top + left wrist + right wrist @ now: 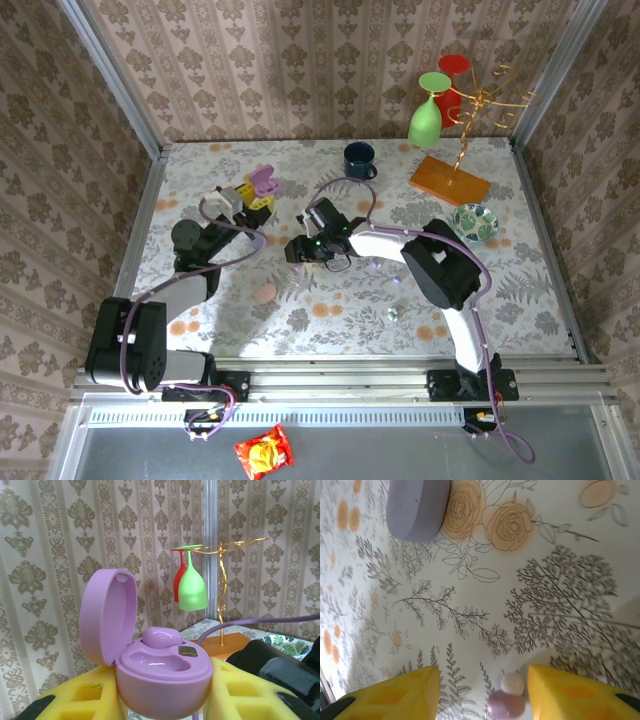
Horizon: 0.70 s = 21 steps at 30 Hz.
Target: Insert wireless bluetooth earbuds into charging case
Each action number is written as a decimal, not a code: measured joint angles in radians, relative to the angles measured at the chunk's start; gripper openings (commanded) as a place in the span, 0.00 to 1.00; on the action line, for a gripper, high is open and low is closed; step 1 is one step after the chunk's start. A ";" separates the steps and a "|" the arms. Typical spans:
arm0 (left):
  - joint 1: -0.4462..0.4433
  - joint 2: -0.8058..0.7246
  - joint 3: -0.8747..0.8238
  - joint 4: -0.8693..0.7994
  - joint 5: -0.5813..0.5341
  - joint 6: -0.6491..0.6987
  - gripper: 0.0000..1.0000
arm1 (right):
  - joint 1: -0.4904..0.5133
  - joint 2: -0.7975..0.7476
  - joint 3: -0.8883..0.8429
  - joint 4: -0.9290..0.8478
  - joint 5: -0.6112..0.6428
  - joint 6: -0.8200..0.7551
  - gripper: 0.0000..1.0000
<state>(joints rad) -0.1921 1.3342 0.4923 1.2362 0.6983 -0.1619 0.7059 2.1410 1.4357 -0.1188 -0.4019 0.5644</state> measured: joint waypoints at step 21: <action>0.018 -0.008 -0.005 0.000 -0.007 0.000 0.27 | -0.045 0.071 0.099 -0.161 -0.193 -0.218 0.46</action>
<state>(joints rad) -0.1741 1.3262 0.4870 1.2366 0.6914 -0.1619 0.6605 2.2120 1.5349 -0.2798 -0.5945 0.3466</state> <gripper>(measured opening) 0.350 0.468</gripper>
